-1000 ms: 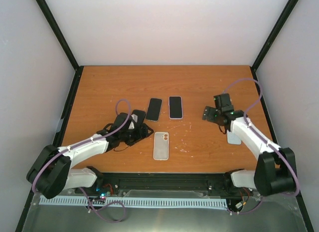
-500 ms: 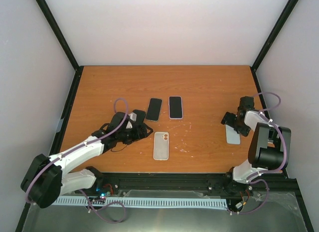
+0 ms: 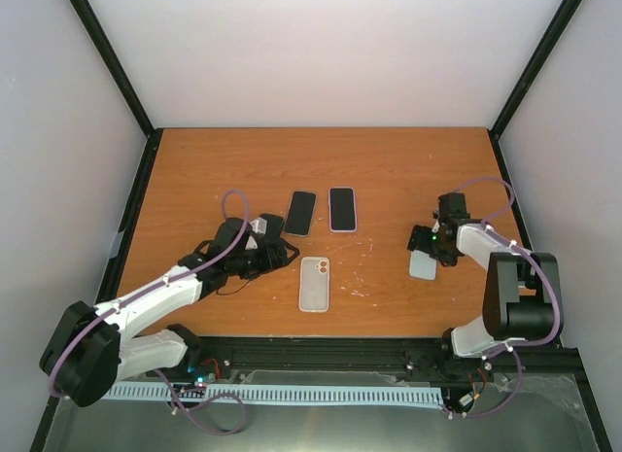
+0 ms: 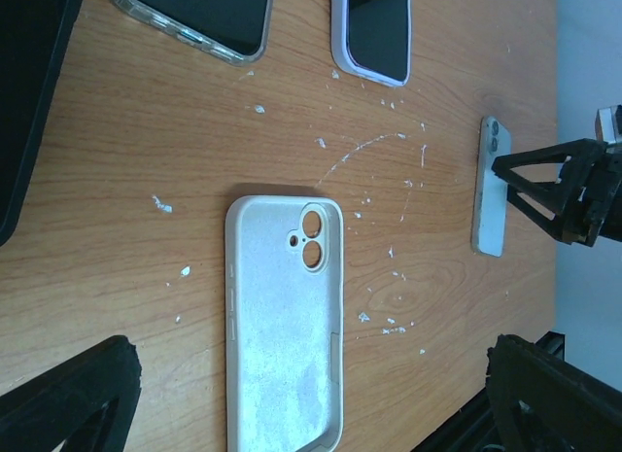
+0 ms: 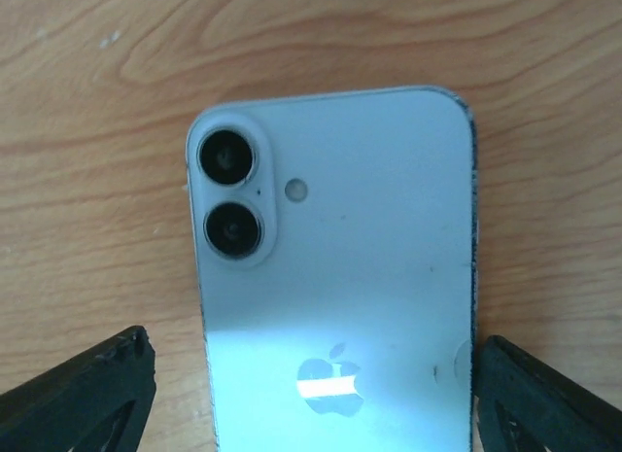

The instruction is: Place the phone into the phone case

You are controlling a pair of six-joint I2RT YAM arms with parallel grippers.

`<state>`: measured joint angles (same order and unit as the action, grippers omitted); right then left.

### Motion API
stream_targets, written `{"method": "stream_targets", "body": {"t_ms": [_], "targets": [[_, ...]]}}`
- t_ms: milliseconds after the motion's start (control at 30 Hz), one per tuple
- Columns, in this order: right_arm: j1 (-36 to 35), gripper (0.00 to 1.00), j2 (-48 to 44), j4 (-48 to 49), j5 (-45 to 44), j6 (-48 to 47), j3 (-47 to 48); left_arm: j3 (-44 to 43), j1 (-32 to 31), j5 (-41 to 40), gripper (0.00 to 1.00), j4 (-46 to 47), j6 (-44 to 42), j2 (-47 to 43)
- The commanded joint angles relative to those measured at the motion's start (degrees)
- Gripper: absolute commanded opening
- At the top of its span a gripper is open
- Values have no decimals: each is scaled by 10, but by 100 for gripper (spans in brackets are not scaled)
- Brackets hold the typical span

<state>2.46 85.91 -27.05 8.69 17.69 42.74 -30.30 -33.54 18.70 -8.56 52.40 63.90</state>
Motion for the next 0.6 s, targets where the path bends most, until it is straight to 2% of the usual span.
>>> {"method": "stream_targets", "body": {"t_ms": [0,200,300,433,567], "targets": [[-62,86,17,-36,-35,26,-10,7,1,10,97,20,4,-13],[-123,79,74,-50,-134,84,9,18,1,6,97,11,11,-40],[-144,81,112,-70,-180,121,25,18,1,1,97,4,12,-48],[-158,79,116,-58,-178,140,23,17,1,-4,96,-2,13,-57],[-183,69,108,-39,-142,142,17,15,1,-10,95,-24,15,-64]]}}
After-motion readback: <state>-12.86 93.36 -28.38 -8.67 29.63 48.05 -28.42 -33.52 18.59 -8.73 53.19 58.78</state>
